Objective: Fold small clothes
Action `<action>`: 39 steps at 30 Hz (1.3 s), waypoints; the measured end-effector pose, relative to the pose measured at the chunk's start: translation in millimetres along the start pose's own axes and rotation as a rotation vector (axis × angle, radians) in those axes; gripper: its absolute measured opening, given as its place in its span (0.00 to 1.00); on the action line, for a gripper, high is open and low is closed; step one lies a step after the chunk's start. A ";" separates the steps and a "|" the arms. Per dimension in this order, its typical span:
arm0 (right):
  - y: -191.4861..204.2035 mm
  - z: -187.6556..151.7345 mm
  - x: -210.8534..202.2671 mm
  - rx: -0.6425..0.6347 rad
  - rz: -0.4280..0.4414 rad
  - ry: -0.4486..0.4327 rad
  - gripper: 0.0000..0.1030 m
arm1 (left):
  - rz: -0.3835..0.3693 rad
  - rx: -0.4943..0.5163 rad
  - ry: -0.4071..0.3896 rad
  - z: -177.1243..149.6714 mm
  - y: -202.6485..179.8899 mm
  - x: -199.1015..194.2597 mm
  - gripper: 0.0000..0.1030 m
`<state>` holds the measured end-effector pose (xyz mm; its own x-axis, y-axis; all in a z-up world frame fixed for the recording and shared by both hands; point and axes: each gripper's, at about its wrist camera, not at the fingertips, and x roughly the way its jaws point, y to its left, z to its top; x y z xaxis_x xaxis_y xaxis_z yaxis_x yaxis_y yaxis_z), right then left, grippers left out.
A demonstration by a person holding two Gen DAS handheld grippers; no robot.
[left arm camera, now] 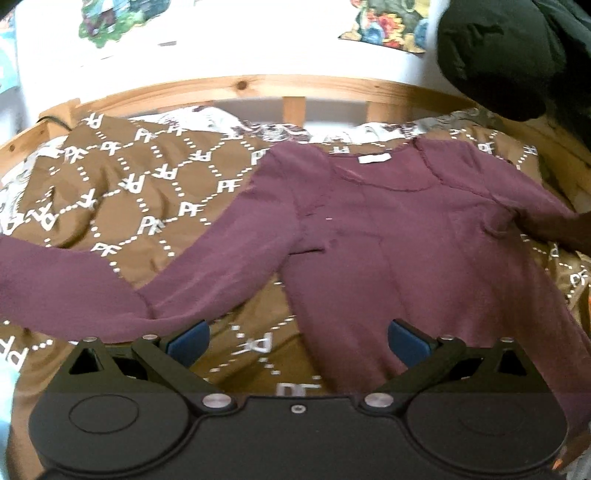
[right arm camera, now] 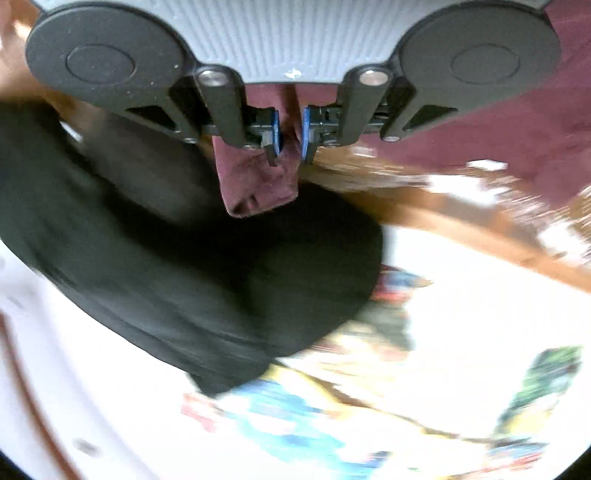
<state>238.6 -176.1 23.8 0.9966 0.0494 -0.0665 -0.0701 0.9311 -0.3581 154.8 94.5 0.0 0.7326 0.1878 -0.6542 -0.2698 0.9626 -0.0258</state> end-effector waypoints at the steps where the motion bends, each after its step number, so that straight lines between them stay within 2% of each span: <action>1: 17.6 2.7 -2.8 -0.052 0.047 -0.012 0.12 | 0.008 -0.005 0.000 -0.6 5.6 -0.3 0.99; 6: 94.4 0.0 -19.2 -0.199 0.276 -0.032 0.12 | 0.046 -0.036 -0.003 -2.5 34.1 -1.2 0.99; 10: 144.9 -4.7 -46.1 -0.276 0.442 0.005 0.11 | 0.072 -0.043 -0.002 -3.4 49.3 -1.3 0.99; 15: 175.3 -24.3 -60.1 -0.330 0.592 0.074 0.14 | 0.085 -0.022 -0.008 -3.7 56.2 -1.2 0.99; 17: 179.5 -30.2 -62.0 -0.332 0.641 0.092 0.26 | 0.073 -0.030 -0.013 -3.1 56.1 -0.1 0.99; 18: 179.8 -29.1 -59.4 -0.328 0.672 0.103 0.42 | 0.065 -0.035 -0.016 -2.4 55.0 1.4 0.99; 19: 177.2 -30.8 -62.6 -0.316 0.701 0.110 0.54 | 0.057 -0.040 -0.019 -1.8 53.1 3.1 0.99; 20: 173.5 -32.2 -63.2 -0.303 0.719 0.113 0.58 | 0.048 -0.044 -0.023 -0.7 51.0 4.9 0.99; 22: 159.4 -33.6 -66.5 -0.272 0.764 0.128 0.73 | 0.025 -0.052 -0.034 1.7 45.7 8.3 0.99; 24: 142.1 -35.1 -69.0 -0.227 0.786 0.138 0.83 | 0.000 -0.061 -0.049 4.4 38.3 11.4 0.99; 27: 111.6 -40.9 -69.9 -0.146 0.753 0.144 0.85 | -0.043 -0.067 -0.056 7.6 23.6 19.7 0.99; 30: 79.4 -52.1 -56.4 -0.070 0.633 0.164 0.83 | -0.058 -0.044 -0.036 8.3 -0.8 35.3 0.99; 34: 44.5 -71.3 -11.9 0.023 0.459 0.214 0.68 | -0.046 -0.012 -0.009 2.1 -39.3 59.3 0.99; 39: 15.7 -78.6 54.4 0.155 0.371 0.240 0.66 | 0.003 0.104 0.023 -10.9 -75.9 78.9 0.99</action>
<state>288.2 -187.2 -58.6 0.8654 0.3215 -0.3843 -0.3945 0.9100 -0.1272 226.3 34.1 -57.8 0.7168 0.1873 -0.6716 -0.2047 0.9773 0.0541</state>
